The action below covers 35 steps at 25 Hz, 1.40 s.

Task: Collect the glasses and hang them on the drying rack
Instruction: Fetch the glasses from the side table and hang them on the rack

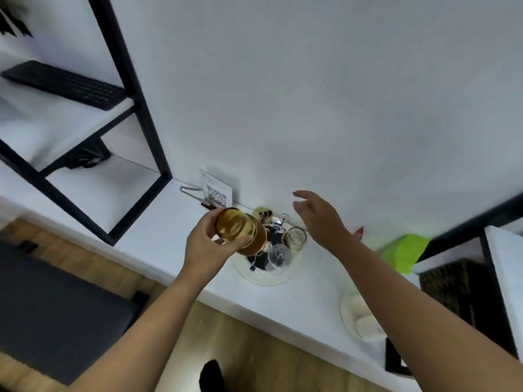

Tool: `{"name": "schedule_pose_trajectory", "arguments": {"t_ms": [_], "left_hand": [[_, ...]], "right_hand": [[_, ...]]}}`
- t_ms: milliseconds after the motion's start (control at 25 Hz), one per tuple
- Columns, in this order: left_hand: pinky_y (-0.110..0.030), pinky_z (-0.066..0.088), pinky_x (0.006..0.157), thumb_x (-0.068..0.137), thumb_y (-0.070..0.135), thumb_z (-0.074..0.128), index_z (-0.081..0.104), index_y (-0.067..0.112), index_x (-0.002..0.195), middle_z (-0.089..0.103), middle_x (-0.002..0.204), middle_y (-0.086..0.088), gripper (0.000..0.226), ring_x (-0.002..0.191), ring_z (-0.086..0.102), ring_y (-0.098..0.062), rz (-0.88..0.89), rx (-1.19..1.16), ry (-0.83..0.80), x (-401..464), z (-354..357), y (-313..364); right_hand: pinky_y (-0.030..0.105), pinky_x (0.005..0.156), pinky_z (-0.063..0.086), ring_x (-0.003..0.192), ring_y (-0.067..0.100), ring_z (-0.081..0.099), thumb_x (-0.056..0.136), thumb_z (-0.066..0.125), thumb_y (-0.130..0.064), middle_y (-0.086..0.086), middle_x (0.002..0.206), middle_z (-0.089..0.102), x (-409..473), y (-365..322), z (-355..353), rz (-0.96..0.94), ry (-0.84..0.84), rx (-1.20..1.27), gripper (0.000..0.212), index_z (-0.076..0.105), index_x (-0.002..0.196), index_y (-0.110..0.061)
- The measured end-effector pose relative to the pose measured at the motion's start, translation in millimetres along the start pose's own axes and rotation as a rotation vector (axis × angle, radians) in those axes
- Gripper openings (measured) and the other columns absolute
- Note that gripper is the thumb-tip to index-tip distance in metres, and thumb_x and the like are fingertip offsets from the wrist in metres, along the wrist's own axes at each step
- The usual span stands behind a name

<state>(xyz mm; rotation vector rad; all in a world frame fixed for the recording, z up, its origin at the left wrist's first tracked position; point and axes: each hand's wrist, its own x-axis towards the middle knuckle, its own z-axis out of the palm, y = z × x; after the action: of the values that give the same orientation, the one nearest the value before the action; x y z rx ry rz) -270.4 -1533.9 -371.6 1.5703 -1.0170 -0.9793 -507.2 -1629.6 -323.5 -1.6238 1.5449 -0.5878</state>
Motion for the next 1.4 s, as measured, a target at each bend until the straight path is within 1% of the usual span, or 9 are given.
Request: {"name": "schedule_pose_trajectory", "arguments": {"t_ms": [40, 120, 240, 360, 600, 800, 920, 1160, 1400], "left_hand": [[-0.013, 0.056, 0.083, 0.064, 0.021, 0.1, 0.064, 0.03, 0.129, 0.07, 0.119, 0.015, 0.074, 0.108, 0.065, 0.004, 0.024, 0.044, -0.036, 5.6, -1.7, -10.7], [-0.014, 0.056, 0.085, 0.063, 0.022, 0.101, 0.063, 0.03, 0.13, 0.069, 0.12, 0.016, 0.078, 0.111, 0.062, 0.005, 0.034, 0.114, -0.098, 18.0, -1.9, -35.0], [-0.026, 0.057, 0.094, 0.062, 0.038, 0.1, 0.06, 0.036, 0.131, 0.068, 0.12, 0.019, 0.08, 0.114, 0.062, 0.0, 0.062, 0.257, -0.174, 35.0, 4.5, -69.7], [-0.035, 0.056, 0.095, 0.064, 0.051, 0.095, 0.055, 0.042, 0.132, 0.066, 0.121, 0.021, 0.08, 0.114, 0.06, -0.006, 0.131, 0.408, -0.229, 47.8, 13.2, -96.6], [-0.028, 0.049, 0.099, 0.072, 0.046, 0.092, 0.052, 0.036, 0.142, 0.064, 0.129, 0.013, 0.082, 0.121, 0.055, -0.01, 0.188, 0.515, -0.307, 60.3, 32.9, -127.2], [-0.028, 0.048, 0.101, 0.072, 0.046, 0.092, 0.051, 0.034, 0.144, 0.063, 0.132, 0.011, 0.084, 0.124, 0.055, -0.01, 0.171, 0.496, -0.314, 67.3, 47.2, -141.9], [-0.025, 0.046, 0.1, 0.073, 0.044, 0.092, 0.05, 0.032, 0.146, 0.062, 0.133, 0.01, 0.085, 0.125, 0.053, -0.01, 0.16, 0.512, -0.323, 71.3, 54.0, -146.4], [-0.029, 0.047, 0.101, 0.075, 0.039, 0.092, 0.05, 0.029, 0.147, 0.064, 0.134, 0.007, 0.084, 0.127, 0.053, -0.014, 0.153, 0.558, -0.352, 76.2, 62.1, -161.3], [-0.021, 0.043, 0.101, 0.075, 0.035, 0.093, 0.05, 0.03, 0.147, 0.063, 0.137, 0.008, 0.084, 0.128, 0.055, -0.01, 0.096, 0.511, -0.364, 82.4, 69.9, -185.2]], "right_hand": [[0.033, 0.09, 0.045, 0.092, 0.012, 0.063, 0.104, 0.058, -0.027, -0.007, 0.094, 0.068, 1.4, 9.2, 5.5, 0.011, 0.025, -0.041, 0.028, 0.064, 0.132, -0.026], [0.033, 0.097, 0.046, 0.106, 0.017, 0.064, 0.102, 0.061, -0.022, -0.001, 0.11, 0.07, 2.8, 30.5, 24.5, 0.046, 0.022, -0.13, 0.032, 0.063, 0.134, -0.025], [0.034, 0.104, 0.042, 0.125, 0.021, 0.058, 0.102, 0.058, -0.018, 0.005, 0.132, 0.064, 4.8, 57.3, 52.1, 0.048, -0.029, -0.254, 0.04, 0.06, 0.141, -0.026], [0.034, 0.108, 0.039, 0.132, 0.023, 0.052, 0.102, 0.057, -0.015, 0.005, 0.139, 0.06, 14.3, 73.1, 70.4, 0.044, -0.051, -0.301, 0.045, 0.056, 0.146, -0.026], [0.043, 0.109, 0.043, 0.136, 0.028, 0.047, 0.101, 0.059, -0.022, 0.002, 0.15, 0.053, 18.2, 103.6, 87.0, 0.022, -0.083, -0.498, 0.051, 0.049, 0.15, -0.027], [0.043, 0.111, 0.041, 0.14, 0.028, 0.045, 0.102, 0.061, -0.029, 0.003, 0.152, 0.053, 11.6, 122.5, 86.5, 0.044, -0.062, -0.505, 0.052, 0.048, 0.153, -0.025], [0.042, 0.112, 0.04, 0.141, 0.027, 0.044, 0.102, 0.061, -0.027, 0.003, 0.152, 0.053, 14.3, 128.8, 85.2, 0.046, -0.047, -0.491, 0.053, 0.047, 0.153, -0.024], [0.042, 0.11, 0.04, 0.139, 0.027, 0.044, 0.103, 0.059, -0.029, 0.001, 0.15, 0.054, 38.8, 134.2, 89.5, 0.02, -0.024, -0.48, 0.053, 0.046, 0.154, -0.025], [0.045, 0.109, 0.042, 0.137, 0.027, 0.044, 0.106, 0.053, -0.032, 0.002, 0.145, 0.057, 62.7, 138.4, 102.7, 0.008, -0.054, -0.535, 0.049, 0.048, 0.153, -0.021]]}}
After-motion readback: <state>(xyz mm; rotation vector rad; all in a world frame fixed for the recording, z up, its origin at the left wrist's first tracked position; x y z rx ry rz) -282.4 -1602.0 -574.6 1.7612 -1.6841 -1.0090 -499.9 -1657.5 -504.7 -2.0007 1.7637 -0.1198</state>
